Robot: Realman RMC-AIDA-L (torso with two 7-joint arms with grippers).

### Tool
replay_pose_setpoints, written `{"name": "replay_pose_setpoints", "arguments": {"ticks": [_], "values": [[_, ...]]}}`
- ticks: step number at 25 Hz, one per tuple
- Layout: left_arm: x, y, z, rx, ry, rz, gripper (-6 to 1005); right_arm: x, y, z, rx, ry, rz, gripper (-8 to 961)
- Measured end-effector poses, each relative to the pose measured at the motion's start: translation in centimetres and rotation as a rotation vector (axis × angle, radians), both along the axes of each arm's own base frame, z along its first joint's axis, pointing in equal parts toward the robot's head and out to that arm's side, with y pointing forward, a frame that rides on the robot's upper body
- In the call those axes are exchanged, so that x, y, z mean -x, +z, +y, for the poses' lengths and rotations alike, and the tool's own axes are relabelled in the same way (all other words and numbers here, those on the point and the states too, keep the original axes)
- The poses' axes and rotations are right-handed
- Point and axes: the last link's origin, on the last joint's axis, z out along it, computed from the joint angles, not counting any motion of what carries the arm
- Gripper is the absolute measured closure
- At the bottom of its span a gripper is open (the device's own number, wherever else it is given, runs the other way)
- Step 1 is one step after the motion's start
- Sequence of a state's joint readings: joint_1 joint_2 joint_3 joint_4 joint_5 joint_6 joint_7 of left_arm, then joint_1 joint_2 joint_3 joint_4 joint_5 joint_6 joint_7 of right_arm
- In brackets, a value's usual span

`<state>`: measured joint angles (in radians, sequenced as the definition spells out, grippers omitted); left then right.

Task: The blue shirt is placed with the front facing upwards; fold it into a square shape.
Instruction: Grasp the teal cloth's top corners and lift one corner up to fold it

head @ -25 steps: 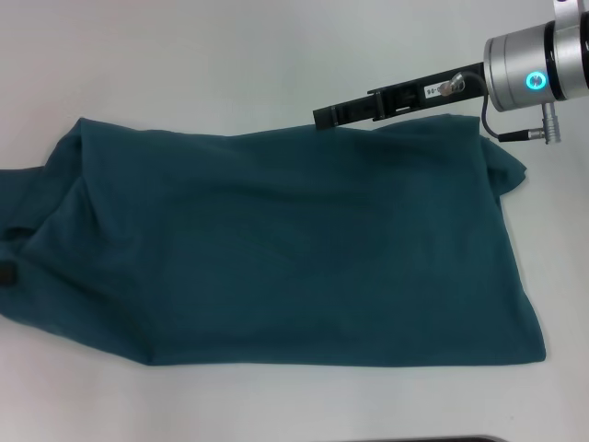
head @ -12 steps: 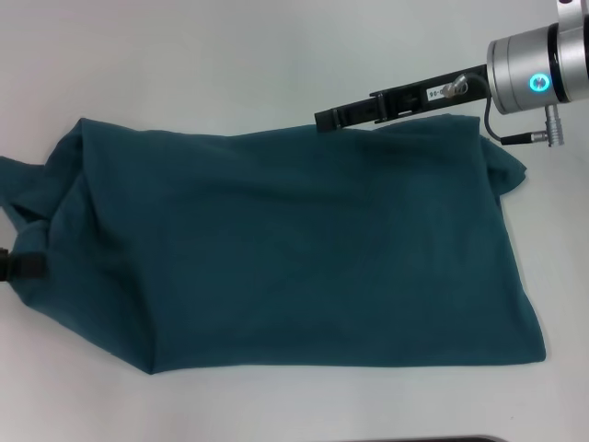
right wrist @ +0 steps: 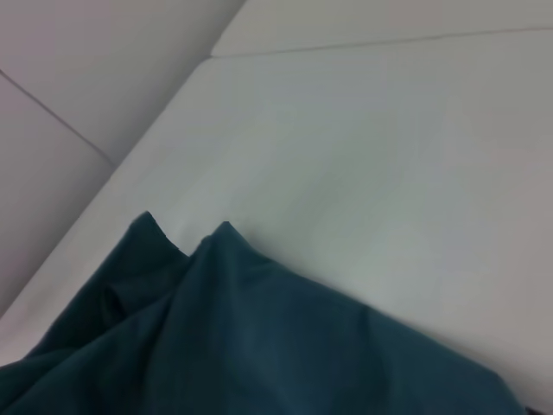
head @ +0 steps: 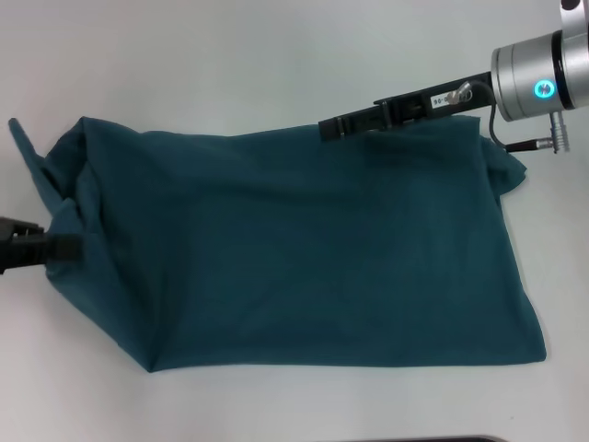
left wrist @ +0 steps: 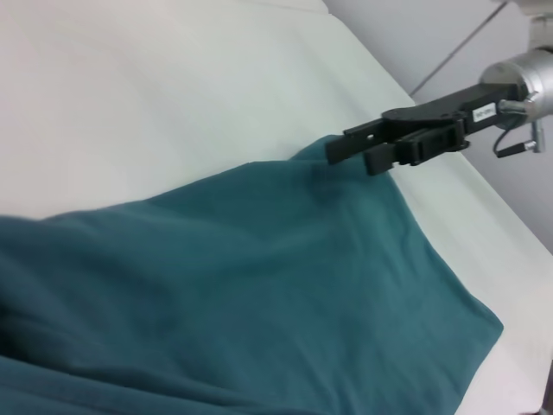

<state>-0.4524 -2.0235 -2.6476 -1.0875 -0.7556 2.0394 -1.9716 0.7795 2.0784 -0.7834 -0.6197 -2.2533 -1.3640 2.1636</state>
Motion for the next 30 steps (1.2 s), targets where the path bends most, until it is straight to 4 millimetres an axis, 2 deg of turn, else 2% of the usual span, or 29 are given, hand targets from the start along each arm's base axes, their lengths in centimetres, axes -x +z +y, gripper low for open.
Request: {"name": "replay_pose_setpoints", "arguments": {"ticks": [6,12,21,30], "values": [[-2.0,0.0,0.7,0.005,-0.058,-0.010,957,-0.7,0.4,-0.2,0.000,-0.021,-0.008,359],[-3.4,-0.1,1.0,0.012,-0.100,-0.027,957,-1.5,1.6,0.3,-0.021,-0.042,-0.034,360],[-7.1,-0.8,1.6,0.063,-0.211,-0.073,957,-2.4,3.1,1.1,-0.062,-0.063,-0.064,362],[-10.7,-0.8,2.1,0.078,-0.326,-0.119,957,-3.0,3.8,1.2,-0.080,-0.081,-0.073,363]]}}
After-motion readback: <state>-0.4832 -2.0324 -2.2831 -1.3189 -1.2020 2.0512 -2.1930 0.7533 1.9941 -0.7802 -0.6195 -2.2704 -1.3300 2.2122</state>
